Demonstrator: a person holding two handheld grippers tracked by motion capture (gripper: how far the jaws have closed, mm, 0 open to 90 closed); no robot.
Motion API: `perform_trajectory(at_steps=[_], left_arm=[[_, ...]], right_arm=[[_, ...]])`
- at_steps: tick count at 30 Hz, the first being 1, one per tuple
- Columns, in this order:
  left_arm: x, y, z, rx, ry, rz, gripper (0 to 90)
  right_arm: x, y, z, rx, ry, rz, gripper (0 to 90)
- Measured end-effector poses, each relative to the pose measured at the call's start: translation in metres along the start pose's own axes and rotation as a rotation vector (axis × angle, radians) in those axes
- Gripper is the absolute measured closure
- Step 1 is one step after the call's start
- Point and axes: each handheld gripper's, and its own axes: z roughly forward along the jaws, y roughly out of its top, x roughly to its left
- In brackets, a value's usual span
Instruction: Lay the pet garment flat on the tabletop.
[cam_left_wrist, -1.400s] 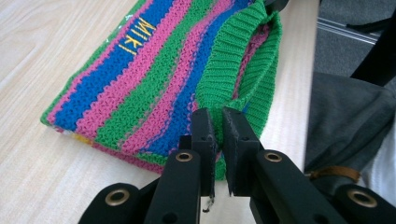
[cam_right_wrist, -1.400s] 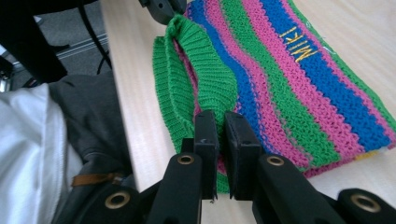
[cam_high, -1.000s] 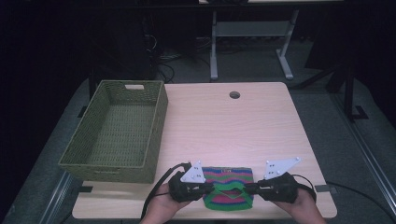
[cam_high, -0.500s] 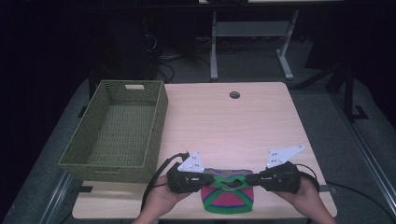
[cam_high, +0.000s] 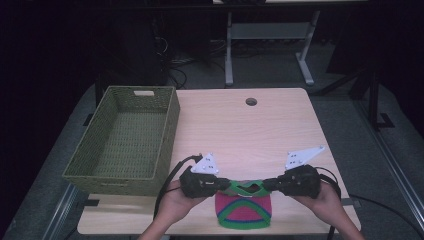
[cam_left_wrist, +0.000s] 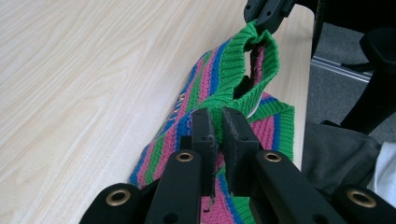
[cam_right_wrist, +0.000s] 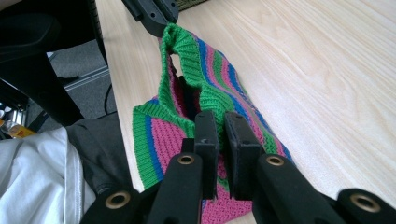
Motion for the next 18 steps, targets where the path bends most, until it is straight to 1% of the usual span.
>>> perform_trajectory(at_steps=[4,5,7,12,18], left_arm=[[0.003,0.002,0.0,-0.006,0.005,-0.007,83.8],[0.004,0.003,0.0,-0.005,0.009,-0.003,83.8],[0.006,0.003,0.0,-0.007,0.011,-0.008,83.8],[0.011,0.004,0.001,-0.013,0.022,-0.019,83.8],[0.016,0.005,0.002,-0.021,0.033,-0.033,83.8]], right_arm=[[-0.002,0.003,0.0,0.0,-0.004,0.004,83.7],[-0.003,0.003,0.0,0.002,-0.004,0.005,83.7],[-0.006,0.006,-0.001,0.0,-0.007,0.017,83.7],[-0.01,0.009,-0.001,0.0,-0.011,0.016,83.6],[-0.013,0.013,0.0,-0.006,-0.015,0.028,83.6]])
